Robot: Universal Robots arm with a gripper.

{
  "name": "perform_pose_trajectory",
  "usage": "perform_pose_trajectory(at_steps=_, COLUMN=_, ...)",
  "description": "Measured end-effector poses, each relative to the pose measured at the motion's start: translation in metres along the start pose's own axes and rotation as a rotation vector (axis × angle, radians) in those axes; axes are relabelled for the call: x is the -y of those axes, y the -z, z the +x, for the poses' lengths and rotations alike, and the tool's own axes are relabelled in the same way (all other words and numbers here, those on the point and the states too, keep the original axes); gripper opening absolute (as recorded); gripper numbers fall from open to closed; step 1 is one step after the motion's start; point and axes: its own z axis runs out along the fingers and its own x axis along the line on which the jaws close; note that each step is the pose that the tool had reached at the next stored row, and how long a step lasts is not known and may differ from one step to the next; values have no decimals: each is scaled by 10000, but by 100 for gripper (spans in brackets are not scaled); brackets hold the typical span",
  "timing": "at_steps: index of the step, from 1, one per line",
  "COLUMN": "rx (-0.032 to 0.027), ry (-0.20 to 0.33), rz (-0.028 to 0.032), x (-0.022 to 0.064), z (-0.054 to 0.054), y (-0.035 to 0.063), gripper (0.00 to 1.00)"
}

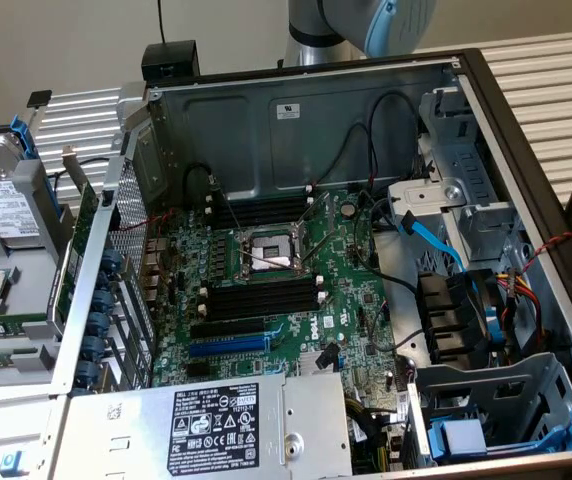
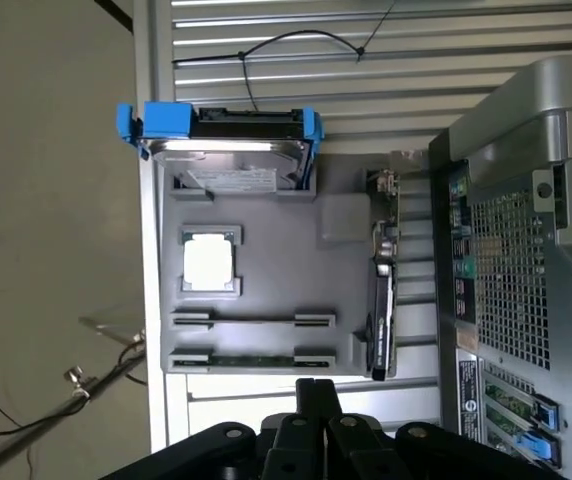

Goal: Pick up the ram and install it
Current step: 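Reach for the ram, then pick up the ram and move it above insertion slot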

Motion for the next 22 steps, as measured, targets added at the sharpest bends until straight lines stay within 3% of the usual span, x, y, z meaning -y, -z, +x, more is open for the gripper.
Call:
perform_pose_trajectory(at_steps=7, rx=-159, ry=-9, rz=13, x=0, z=51, y=-11, gripper=10)
perform_pose_trajectory(at_steps=22, rx=-169, ry=37, rz=13, x=0, z=53, y=-13, gripper=10)
